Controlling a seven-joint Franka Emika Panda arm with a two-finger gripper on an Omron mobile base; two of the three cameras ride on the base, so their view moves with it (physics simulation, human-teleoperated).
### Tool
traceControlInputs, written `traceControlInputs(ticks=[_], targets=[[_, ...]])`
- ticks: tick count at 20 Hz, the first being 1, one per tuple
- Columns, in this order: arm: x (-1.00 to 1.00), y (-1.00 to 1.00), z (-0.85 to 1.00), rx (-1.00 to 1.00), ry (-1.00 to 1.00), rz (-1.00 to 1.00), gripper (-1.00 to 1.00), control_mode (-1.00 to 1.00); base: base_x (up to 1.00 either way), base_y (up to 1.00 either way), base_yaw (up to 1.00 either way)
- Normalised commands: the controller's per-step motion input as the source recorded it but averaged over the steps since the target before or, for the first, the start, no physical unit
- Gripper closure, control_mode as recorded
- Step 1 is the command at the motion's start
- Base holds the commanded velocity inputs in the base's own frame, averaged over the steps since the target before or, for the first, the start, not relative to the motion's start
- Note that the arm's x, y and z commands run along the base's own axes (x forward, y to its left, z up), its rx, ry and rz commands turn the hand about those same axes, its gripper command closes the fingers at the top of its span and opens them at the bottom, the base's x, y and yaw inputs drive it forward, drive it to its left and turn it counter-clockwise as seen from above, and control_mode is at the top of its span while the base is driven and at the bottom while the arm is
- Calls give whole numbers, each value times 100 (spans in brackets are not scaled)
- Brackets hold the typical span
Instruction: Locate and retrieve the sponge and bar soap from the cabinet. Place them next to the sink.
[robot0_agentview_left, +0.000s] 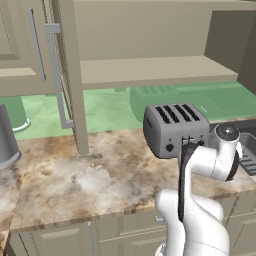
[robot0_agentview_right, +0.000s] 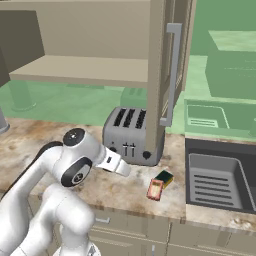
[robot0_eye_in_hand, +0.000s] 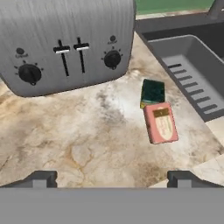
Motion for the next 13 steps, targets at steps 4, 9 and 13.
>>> traceControlInputs(ticks=[4,9,13], targets=[[-6,36,14,-1,31,11,-100,-100,0,0,0],[-26,19,16,2,16,15,-100,-100,0,0,0],[-33,15,25,5,9,14,-100,-100,0,0,0]])
